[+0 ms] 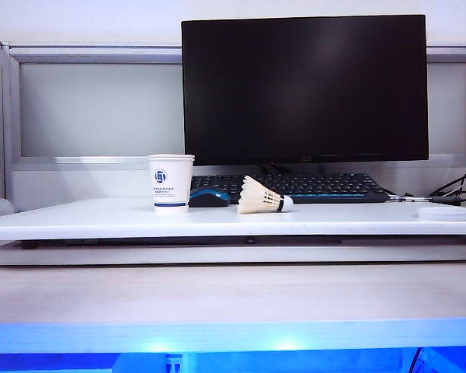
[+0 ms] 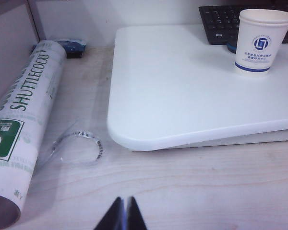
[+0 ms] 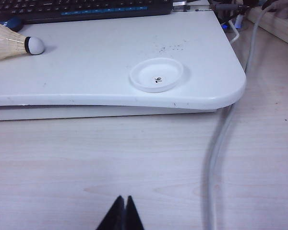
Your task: Pick up the badminton from the table and put it into the white paper cup.
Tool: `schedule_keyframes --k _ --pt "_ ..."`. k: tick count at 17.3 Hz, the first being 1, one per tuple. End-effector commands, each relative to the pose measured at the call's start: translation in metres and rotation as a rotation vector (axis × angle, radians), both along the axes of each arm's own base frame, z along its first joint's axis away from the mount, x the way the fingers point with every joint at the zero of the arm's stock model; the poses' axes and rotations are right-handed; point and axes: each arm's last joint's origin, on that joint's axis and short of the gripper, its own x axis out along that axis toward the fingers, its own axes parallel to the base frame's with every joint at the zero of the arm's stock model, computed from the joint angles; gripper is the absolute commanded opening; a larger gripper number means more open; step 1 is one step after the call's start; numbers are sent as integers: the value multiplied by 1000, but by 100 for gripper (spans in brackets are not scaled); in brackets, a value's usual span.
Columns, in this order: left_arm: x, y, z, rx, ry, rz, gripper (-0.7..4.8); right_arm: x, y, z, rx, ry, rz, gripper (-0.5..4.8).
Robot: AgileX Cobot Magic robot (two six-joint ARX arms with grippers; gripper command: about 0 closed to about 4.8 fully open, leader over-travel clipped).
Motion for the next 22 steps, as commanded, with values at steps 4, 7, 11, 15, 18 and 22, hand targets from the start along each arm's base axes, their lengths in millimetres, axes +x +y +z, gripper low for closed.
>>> schedule_keyframes --k 4,7,11,15,18,22 --pt "0 0 -2 -20 23 -1 22 1 0 14 2 -122 6 -4" --pt "0 0 -2 -21 22 -4 22 1 1 21 6 -194 27 65" --pt "0 0 -2 -24 22 -5 22 -2 1 40 64 -256 20 213" --pt "0 -1 -2 -33 19 -41 22 -4 1 64 125 -305 19 300" --pt "0 -1 -2 -33 19 -41 22 9 3 82 148 -274 71 339" --pt "0 -1 -2 -34 19 -41 22 48 5 105 180 -217 136 351"
